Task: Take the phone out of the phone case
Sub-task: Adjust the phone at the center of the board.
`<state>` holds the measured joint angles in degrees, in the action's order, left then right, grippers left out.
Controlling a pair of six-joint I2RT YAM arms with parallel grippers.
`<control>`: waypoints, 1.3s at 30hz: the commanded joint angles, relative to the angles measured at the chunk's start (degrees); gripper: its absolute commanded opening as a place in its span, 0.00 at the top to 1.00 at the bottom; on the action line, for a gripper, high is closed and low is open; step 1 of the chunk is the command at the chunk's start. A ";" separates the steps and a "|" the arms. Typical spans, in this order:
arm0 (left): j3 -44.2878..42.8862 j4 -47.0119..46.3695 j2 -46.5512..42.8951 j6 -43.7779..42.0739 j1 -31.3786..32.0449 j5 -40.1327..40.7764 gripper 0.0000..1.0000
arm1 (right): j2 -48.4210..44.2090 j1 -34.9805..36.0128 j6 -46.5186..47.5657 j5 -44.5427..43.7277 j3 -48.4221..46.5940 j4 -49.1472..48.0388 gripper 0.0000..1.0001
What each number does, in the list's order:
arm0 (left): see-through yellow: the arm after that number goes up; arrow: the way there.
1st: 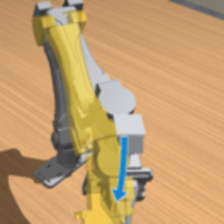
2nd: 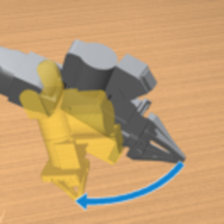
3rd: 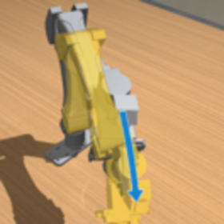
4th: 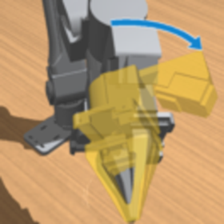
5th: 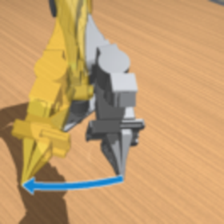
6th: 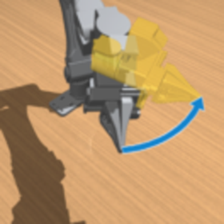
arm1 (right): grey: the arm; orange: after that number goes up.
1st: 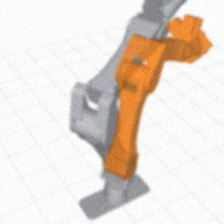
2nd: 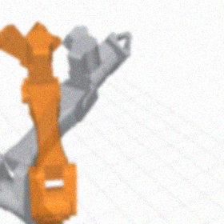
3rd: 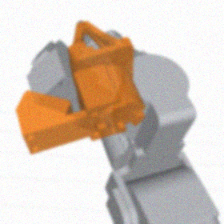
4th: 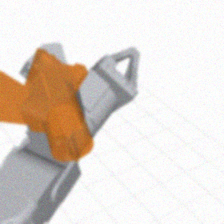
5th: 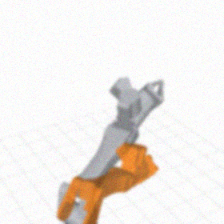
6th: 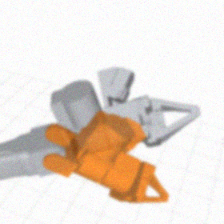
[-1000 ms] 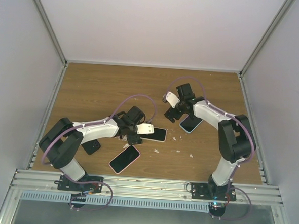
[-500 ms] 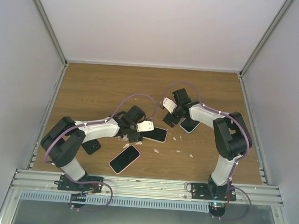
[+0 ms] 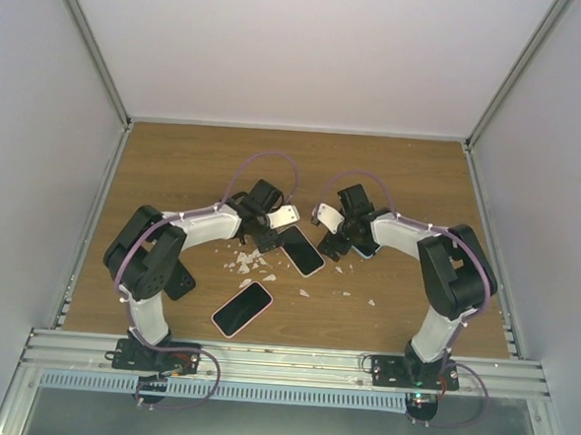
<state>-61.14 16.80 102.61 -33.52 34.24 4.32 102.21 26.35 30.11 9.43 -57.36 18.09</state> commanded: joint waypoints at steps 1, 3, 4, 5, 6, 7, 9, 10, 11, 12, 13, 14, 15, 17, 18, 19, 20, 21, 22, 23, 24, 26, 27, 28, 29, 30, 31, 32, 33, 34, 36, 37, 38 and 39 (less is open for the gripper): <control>-4.87 0.14 4.19 3.60 -0.84 -2.04 0.01 | -1.31 1.54 0.21 1.36 3.12 0.80 0.00; -7.10 1.57 5.66 4.91 -1.43 -3.60 0.01 | -2.61 2.17 -0.37 2.58 4.05 0.89 0.00; -8.16 2.13 6.35 5.50 -1.53 -4.11 0.01 | -3.28 2.67 -0.78 3.10 4.59 0.90 0.01; -8.95 2.69 6.82 5.94 -1.54 -4.21 0.01 | -3.81 3.37 -1.10 3.44 5.00 0.90 0.00; -9.76 3.18 7.36 6.38 -1.54 -4.97 0.01 | -4.33 4.11 -1.43 3.56 5.51 0.71 0.01; -10.44 3.60 7.87 6.85 -1.54 -5.89 0.01 | -4.65 5.01 -1.65 3.49 6.05 0.49 0.00; -11.63 4.57 8.84 7.65 -1.54 -6.91 0.01 | -5.02 6.55 -2.09 3.01 7.18 0.00 0.01; -12.23 5.13 9.29 7.95 -1.54 -7.40 0.01 | -5.11 7.22 -2.29 2.93 7.49 -0.13 0.00; -12.73 5.74 9.58 8.38 -1.54 -7.88 0.01 | -5.17 7.72 -2.75 2.90 7.72 -0.30 0.00; -13.14 6.27 9.89 8.79 -1.54 -8.56 0.01 | -5.23 8.02 -3.20 3.00 7.96 -0.41 0.00; -13.47 6.81 10.00 9.19 -1.54 -9.19 0.01 | -5.37 8.09 -3.74 3.48 8.03 -0.42 0.00; -13.96 7.41 10.06 9.77 -1.66 -10.12 0.01 | -5.64 8.10 -4.22 3.87 8.20 -0.34 0.00; -14.65 8.51 9.96 10.47 -2.09 -11.76 0.01 | -6.03 8.10 -4.65 4.36 8.28 -0.30 0.00; -15.45 10.60 8.54 12.82 -3.64 -18.07 0.01 | -7.74 7.98 -5.68 5.42 8.52 -0.07 0.01; -15.38 11.29 6.50 14.18 -4.56 -21.07 0.01 | -8.63 7.87 -6.08 5.81 8.74 -0.15 0.00; -15.07 11.75 4.69 15.58 -5.25 -23.37 0.01 | -9.59 7.66 -6.46 6.21 8.92 -0.22 0.00; -14.80 12.25 2.71 16.92 -5.76 -25.06 0.01 | -10.55 7.11 -6.87 6.54 9.10 -0.43 0.01; -14.44 12.75 1.03 18.14 -5.91 -25.79 0.01 | -11.49 6.63 -7.29 6.94 9.23 -0.58 0.01; -14.22 13.42 -0.53 19.41 -5.93 -26.39 0.01 | -12.34 5.90 -7.63 7.45 9.23 -0.66 0.00; -13.95 14.39 -1.69 20.69 -5.81 -26.99 0.01 | -13.26 5.08 -8.02 8.24 9.20 -0.60 0.00; -13.50 14.89 -2.94 22.53 -5.70 -26.78 0.01 | -14.06 4.24 -8.44 8.96 9.11 -0.54 0.00; -12.06 15.56 -5.14 25.35 -4.68 -24.53 0.01 | -15.74 2.03 -9.31 10.91 8.93 -0.27 0.00; -11.12 15.62 -6.35 26.93 -3.91 -22.77 0.01 | -16.69 0.91 -9.73 11.80 8.86 -0.25 0.01; -10.27 15.70 -7.31 28.65 -2.97 -20.55 0.01 | -17.76 -0.35 -10.13 12.75 8.95 -0.29 0.00; -9.69 16.04 -8.08 30.69 -2.16 -18.87 0.01 | -18.99 -1.48 -10.48 13.47 9.20 -0.38 0.00; -9.10 16.61 -8.73 32.42 -1.29 -17.43 0.01 | -20.06 -2.60 -10.77 13.83 9.46 -0.60 0.00; -8.57 17.05 -9.22 33.97 -0.25 -15.63 0.01 | -21.20 -3.47 -10.99 13.86 9.69 -0.65 0.00; -7.83 17.34 -9.79 35.92 1.29 -13.77 0.01 | -22.10 -4.12 -10.97 13.83 9.66 -0.33 0.00; -7.06 17.11 -10.37 36.14 2.72 -12.19 0.01 | -22.94 -4.66 -10.88 13.56 9.41 -0.01 0.00; -6.00 16.28 -11.07 35.73 4.25 -10.67 0.01 | -23.89 -5.04 -10.82 13.34 9.29 0.09 0.00; -2.95 13.33 -12.89 34.04 8.44 -5.47 0.01 | -25.62 -5.76 -10.90 13.10 9.28 -0.17 0.00; -1.91 11.76 -13.59 32.66 10.52 -2.21 0.01 | -26.27 -6.03 -11.05 13.02 9.48 -0.42 0.00; -1.37 10.51 -13.69 31.49 12.73 0.55 0.01 | -27.00 -6.29 -11.24 12.96 9.70 -0.74 0.00; -1.39 9.87 -13.04 30.66 14.52 2.75 0.01 | -27.42 -6.45 -11.51 12.78 9.91 -1.06 0.01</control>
<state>-64.40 31.81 91.46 -1.34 42.35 -4.69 77.34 20.84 19.86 21.39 -48.38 18.00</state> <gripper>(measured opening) 0.990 0.995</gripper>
